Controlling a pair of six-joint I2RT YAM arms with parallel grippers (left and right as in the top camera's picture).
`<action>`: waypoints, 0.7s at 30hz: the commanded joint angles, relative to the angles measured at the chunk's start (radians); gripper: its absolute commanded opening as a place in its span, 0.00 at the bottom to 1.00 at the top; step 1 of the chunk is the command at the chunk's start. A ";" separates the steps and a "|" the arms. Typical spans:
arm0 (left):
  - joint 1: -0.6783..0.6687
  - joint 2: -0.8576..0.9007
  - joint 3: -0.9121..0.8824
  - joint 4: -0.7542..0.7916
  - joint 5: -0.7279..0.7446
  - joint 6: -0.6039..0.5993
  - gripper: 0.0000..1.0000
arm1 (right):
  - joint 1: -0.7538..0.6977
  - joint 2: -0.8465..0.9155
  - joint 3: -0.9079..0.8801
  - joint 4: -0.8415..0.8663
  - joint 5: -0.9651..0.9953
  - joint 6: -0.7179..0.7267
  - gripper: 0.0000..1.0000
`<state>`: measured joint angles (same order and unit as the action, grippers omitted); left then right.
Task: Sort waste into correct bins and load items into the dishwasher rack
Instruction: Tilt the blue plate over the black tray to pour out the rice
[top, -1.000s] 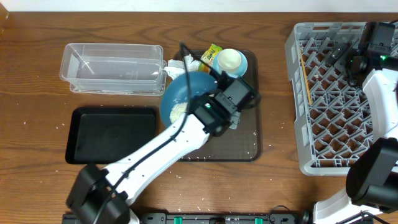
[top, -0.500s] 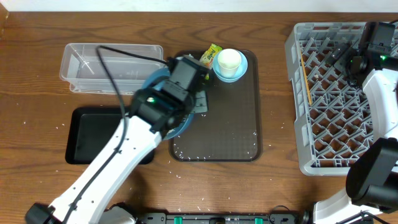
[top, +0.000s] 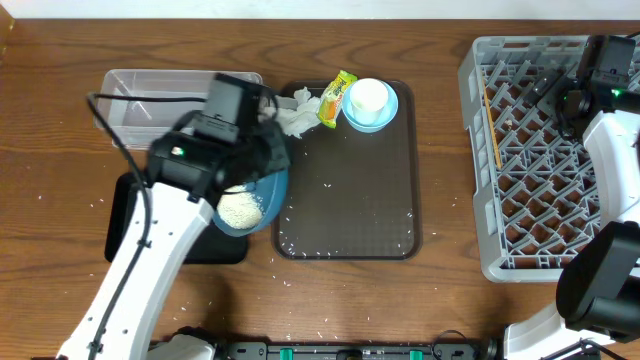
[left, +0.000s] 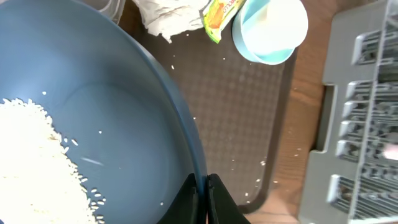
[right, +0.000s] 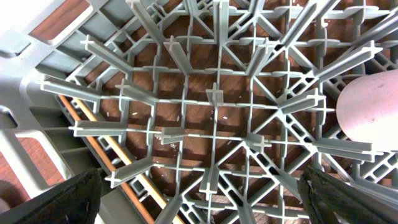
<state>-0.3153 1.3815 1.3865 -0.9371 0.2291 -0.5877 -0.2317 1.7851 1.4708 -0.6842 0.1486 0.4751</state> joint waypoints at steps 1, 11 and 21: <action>0.077 -0.026 0.005 -0.001 0.162 0.056 0.06 | -0.003 0.010 0.001 -0.001 0.004 0.018 0.99; 0.341 -0.026 -0.042 -0.001 0.533 0.175 0.06 | -0.003 0.010 0.001 -0.001 0.004 0.018 0.99; 0.582 -0.026 -0.109 -0.001 0.778 0.253 0.06 | -0.003 0.010 0.001 -0.001 0.004 0.018 0.99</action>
<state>0.2218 1.3781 1.2900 -0.9379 0.8795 -0.3855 -0.2317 1.7851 1.4708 -0.6842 0.1486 0.4751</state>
